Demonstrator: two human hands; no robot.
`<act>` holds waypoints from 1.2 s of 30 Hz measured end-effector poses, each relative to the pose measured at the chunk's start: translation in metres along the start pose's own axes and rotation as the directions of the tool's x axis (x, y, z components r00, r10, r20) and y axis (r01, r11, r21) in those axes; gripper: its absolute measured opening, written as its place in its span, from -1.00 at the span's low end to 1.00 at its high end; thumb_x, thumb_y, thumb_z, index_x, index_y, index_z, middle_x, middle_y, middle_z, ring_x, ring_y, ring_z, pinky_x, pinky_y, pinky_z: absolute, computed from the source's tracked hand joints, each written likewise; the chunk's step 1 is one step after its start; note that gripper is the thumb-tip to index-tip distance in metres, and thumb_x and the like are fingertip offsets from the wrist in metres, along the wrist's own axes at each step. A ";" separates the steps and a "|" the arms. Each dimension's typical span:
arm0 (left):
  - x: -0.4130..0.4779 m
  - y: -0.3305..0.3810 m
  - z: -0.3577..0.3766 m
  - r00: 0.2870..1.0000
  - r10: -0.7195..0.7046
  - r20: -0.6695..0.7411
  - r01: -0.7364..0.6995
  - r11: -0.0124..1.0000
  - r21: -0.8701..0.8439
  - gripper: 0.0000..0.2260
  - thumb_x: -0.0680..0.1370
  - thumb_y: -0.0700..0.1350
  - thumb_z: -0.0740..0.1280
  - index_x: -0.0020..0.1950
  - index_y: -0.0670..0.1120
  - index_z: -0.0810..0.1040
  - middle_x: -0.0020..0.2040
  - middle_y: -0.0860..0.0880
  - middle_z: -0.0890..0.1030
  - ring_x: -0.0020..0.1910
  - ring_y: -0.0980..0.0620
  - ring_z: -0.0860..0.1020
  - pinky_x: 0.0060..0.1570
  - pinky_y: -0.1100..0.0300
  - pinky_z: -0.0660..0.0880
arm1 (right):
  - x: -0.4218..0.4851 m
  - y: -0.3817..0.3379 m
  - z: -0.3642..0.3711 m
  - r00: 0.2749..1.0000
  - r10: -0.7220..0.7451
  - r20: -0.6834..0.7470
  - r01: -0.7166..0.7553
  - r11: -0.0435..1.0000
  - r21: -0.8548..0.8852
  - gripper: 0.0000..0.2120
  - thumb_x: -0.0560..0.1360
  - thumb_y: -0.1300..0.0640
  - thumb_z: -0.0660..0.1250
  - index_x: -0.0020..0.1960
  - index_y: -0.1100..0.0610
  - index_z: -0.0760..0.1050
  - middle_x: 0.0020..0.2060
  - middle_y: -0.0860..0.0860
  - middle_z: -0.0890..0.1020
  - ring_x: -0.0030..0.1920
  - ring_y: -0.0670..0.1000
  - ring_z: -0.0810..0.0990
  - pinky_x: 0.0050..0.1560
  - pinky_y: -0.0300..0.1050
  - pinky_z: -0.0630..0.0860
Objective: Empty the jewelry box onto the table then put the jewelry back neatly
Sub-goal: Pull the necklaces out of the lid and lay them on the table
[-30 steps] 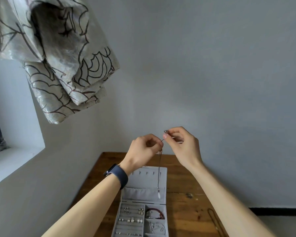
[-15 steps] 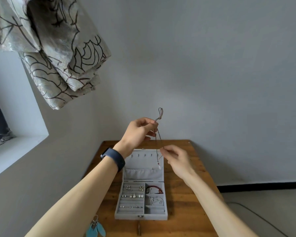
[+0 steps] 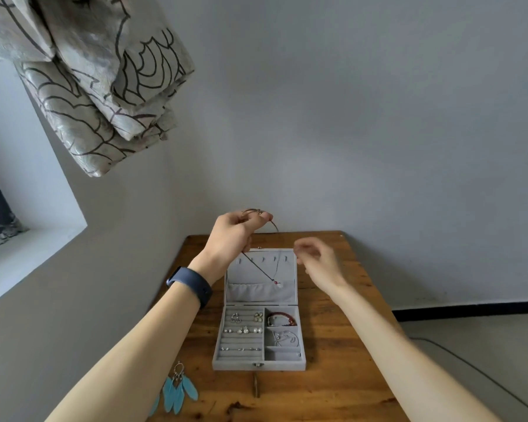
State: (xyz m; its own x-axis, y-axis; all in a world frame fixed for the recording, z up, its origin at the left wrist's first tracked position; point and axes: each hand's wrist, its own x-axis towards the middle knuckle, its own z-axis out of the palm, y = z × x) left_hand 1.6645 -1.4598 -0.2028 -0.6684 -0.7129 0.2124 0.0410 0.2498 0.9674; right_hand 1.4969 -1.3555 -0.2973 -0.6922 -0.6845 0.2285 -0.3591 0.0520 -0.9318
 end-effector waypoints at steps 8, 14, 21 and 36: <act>-0.008 -0.027 -0.019 0.996 -0.087 0.003 0.087 0.989 -0.118 -0.64 0.56 -0.09 0.43 0.09 -0.41 0.56 -0.40 0.05 0.18 -0.40 0.02 0.10 -0.43 0.21 0.10 | 0.003 0.049 0.039 0.928 0.351 0.120 -0.345 0.936 -0.072 -0.78 0.60 0.05 0.24 0.22 0.04 0.50 -0.05 -0.11 0.58 0.07 -0.01 0.60 0.22 0.12 0.54; -0.013 -0.039 -0.037 0.993 -0.108 0.050 0.114 0.983 -0.145 -0.73 0.57 -0.06 0.42 0.13 -0.24 0.66 -0.41 0.07 0.17 -0.43 0.07 0.09 -0.47 0.24 0.07 | 0.004 0.063 0.075 0.883 0.370 0.287 -0.335 0.927 -0.167 -0.52 0.52 0.31 0.20 0.41 0.05 0.41 0.28 -0.01 0.56 0.25 0.05 0.54 0.25 0.06 0.53; -0.013 -0.037 -0.046 0.993 -0.106 0.052 0.113 0.980 -0.163 -0.73 0.57 -0.06 0.42 0.11 -0.26 0.65 -0.42 0.08 0.18 -0.45 0.08 0.09 -0.47 0.23 0.04 | 0.009 0.086 0.087 0.977 0.126 0.169 -0.014 0.837 -0.547 -0.74 0.60 0.06 0.30 0.26 0.06 0.56 0.24 0.06 0.47 0.11 0.04 0.54 0.07 -0.21 0.37; -0.010 -0.048 -0.031 0.993 -0.115 -0.010 0.114 0.990 -0.088 -0.64 0.54 0.01 0.45 0.10 -0.29 0.63 -0.43 0.10 0.26 -0.45 0.07 0.14 -0.44 0.22 0.10 | -0.020 0.044 0.064 0.863 0.424 0.275 -0.443 0.896 0.008 -0.85 0.55 0.17 0.36 -0.10 0.20 0.67 -0.22 0.12 0.72 -0.31 -0.02 0.64 -0.28 -0.17 0.57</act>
State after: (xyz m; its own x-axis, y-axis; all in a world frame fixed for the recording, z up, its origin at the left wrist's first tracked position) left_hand 1.6917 -1.4852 -0.2474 -0.6614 -0.7432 0.1011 0.0296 0.1088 0.9936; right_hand 1.5352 -1.3857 -0.3607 -0.5776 -0.7684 -0.2754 -0.0100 0.3440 -0.9389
